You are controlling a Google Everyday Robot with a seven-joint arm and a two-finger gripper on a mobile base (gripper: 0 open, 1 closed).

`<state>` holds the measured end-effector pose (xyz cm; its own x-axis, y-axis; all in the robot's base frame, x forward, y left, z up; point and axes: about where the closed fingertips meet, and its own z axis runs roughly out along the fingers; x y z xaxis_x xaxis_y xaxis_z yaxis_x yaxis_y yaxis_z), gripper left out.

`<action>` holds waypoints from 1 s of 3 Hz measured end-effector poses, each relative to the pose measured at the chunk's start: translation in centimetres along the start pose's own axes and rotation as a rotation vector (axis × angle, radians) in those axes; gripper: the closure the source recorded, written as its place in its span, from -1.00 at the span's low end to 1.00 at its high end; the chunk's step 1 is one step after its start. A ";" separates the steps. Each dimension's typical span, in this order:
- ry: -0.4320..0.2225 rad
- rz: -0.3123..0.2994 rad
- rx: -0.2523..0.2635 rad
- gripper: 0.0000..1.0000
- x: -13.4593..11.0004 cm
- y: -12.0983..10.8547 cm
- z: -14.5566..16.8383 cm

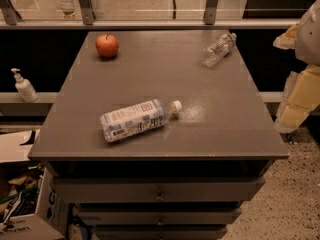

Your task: Move water bottle near apple

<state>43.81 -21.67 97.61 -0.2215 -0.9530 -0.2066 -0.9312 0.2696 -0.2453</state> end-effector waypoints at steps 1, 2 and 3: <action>0.000 0.000 0.000 -1.00 0.0 0.0 0.0; -0.038 -0.036 0.014 -1.00 -0.9 -1.1 0.6; -0.082 -0.087 0.021 -1.00 -2.1 -3.4 2.2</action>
Offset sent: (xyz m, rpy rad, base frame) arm 0.0335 0.0128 -0.0070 0.0536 -0.0478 0.0992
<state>48.10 -20.31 96.84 -0.1153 -0.9587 -0.2601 -0.9392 0.1904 -0.2857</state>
